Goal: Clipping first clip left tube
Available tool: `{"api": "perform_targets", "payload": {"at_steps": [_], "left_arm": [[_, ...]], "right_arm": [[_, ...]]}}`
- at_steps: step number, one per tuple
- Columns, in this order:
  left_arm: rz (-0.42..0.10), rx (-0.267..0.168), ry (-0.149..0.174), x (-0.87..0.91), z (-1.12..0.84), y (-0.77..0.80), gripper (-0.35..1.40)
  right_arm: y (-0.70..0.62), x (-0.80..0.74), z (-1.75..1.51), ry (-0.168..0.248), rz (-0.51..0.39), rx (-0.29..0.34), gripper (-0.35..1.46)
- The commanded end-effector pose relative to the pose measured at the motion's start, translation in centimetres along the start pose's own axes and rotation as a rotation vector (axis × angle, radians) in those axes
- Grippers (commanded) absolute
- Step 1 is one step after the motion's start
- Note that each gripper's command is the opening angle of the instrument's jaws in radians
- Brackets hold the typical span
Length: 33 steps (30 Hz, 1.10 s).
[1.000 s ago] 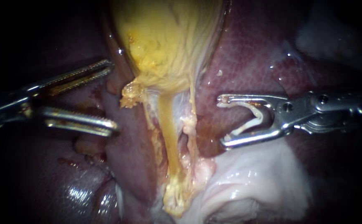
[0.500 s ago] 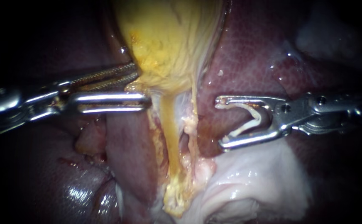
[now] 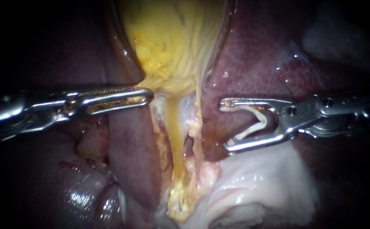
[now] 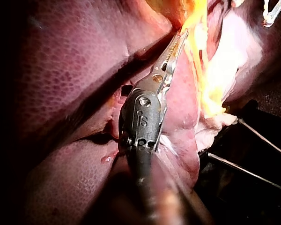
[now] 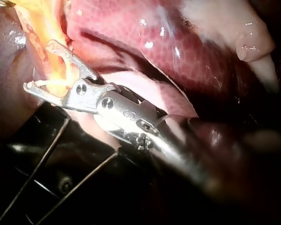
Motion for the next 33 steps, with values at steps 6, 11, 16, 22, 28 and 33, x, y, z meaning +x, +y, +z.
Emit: {"api": "perform_targets", "payload": {"at_steps": [6,11,16,22,28,33], "left_arm": [[-0.018,-0.002,-0.013,-0.28,-0.29,-0.09,-0.35],[-0.026,-0.008,-0.029,-0.36,-0.45,-0.16,-0.35],[-0.026,-0.014,-0.033,-0.35,-0.46,-0.18,-0.35],[-0.026,-0.019,-0.034,-0.33,-0.47,-0.19,-0.35],[-0.027,-0.016,-0.033,-0.34,-0.5,-0.24,-0.35],[-0.027,-0.013,-0.033,-0.35,-0.5,-0.27,-0.35]], "right_arm": [[0.0,-0.05,0.02,0.0,-0.004,0.004,0.6],[0.01,-0.13,0.09,0.002,-0.01,0.011,0.6],[0.01,-0.26,0.23,-0.002,-0.02,0.026,0.6],[0.03,-0.68,0.61,-0.025,0.013,0.052,0.6],[0.14,-1.3,1.02,-0.061,0.057,0.081,0.6],[0.22,-1.66,1.26,-0.083,0.079,0.095,0.6]]}}
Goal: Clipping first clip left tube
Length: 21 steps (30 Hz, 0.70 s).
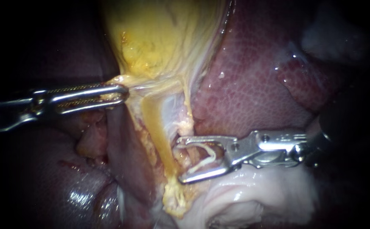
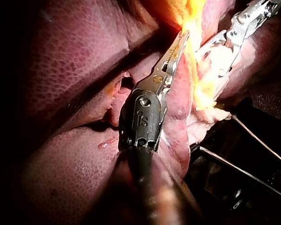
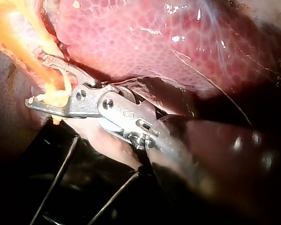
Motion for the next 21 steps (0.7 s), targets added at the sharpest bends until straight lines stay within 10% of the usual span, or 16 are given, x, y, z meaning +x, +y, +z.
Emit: {"api": "perform_targets", "payload": {"at_steps": [1,21], "left_arm": [[0.0,0.001,0.0,0.0,0.0,-0.01,-0.35],[0.001,0.014,0.003,0.04,-0.02,0.15,-0.35]], "right_arm": [[0.03,-0.05,0.05,-0.002,0.0,0.003,0.6],[0.0,-0.01,0.25,0.04,0.067,0.143,0.6]]}}
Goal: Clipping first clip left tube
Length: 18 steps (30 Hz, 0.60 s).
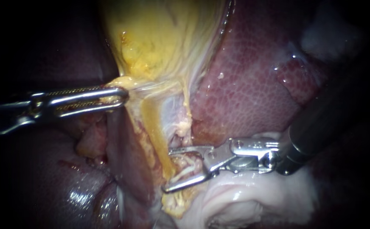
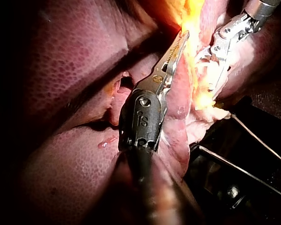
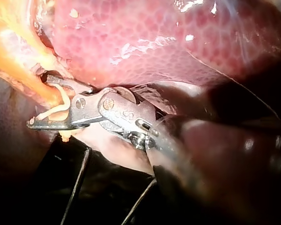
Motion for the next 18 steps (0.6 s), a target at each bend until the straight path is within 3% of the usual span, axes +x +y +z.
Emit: {"api": "perform_targets", "payload": {"at_steps": [1,8,18], "left_arm": [[-0.001,0.001,0.0,0.02,0.01,0.04,-0.35],[-0.001,0.002,0.0,0.06,0.04,0.2,-0.35],[-0.008,-0.004,-0.002,0.06,0.21,0.28,-0.35]], "right_arm": [[-0.02,0.02,0.01,0.007,0.002,0.011,0.6],[-0.08,0.03,0.15,0.004,0.024,0.083,0.58],[-0.02,-0.15,0.48,-0.012,0.042,0.115,0.58]]}}
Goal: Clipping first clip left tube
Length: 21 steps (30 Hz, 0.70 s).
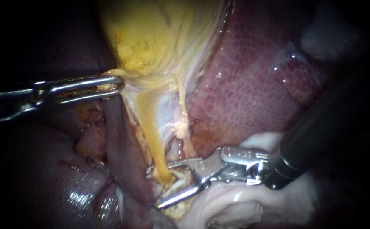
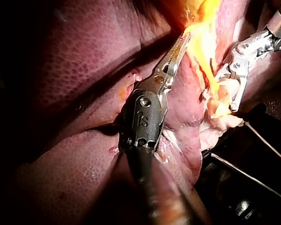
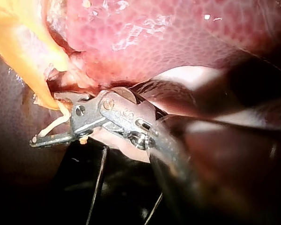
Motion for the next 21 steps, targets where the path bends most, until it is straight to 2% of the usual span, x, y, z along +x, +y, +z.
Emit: {"api": "perform_targets", "payload": {"at_steps": [1,7,8,9,10,11,12,16,21], "left_arm": [[-0.001,-0.004,0.0,0.0,0.01,-0.02,-0.35],[-0.001,-0.001,0.001,-0.02,0.02,-0.07,-0.35],[-0.001,-0.001,0.001,-0.02,0.02,-0.07,-0.35],[-0.001,-0.001,0.001,-0.02,0.02,-0.07,-0.35],[-0.001,-0.001,0.001,-0.02,0.01,-0.07,-0.35],[-0.001,-0.001,0.001,-0.02,0.01,-0.07,-0.35],[-0.001,0.0,0.001,-0.01,0.0,-0.07,-0.35],[-0.001,0.0,0.001,-0.01,0.0,-0.07,-0.35],[0.0,-0.001,0.001,0.0,0.0,-0.07,-0.35]], "right_arm": [[0.01,-0.01,0.02,-0.001,-0.003,-0.002,0.57],[0.06,-0.02,-0.02,0.004,-0.004,-0.021,0.52],[0.07,-0.03,-0.05,0.005,-0.003,-0.023,0.43],[0.09,-0.04,-0.1,0.007,-0.004,-0.017,0.24],[0.1,-0.06,-0.16,-0.028,0.011,0.012,0.02],[0.11,-0.07,-0.19,-0.054,0.014,-0.003,-0.26],[0.13,-0.09,-0.22,-0.068,0.015,-0.019,-0.35],[0.2,-0.13,-0.26,-0.073,0.026,-0.025,-0.35],[0.18,-0.12,-0.26,-0.073,0.027,-0.023,-0.35]]}}
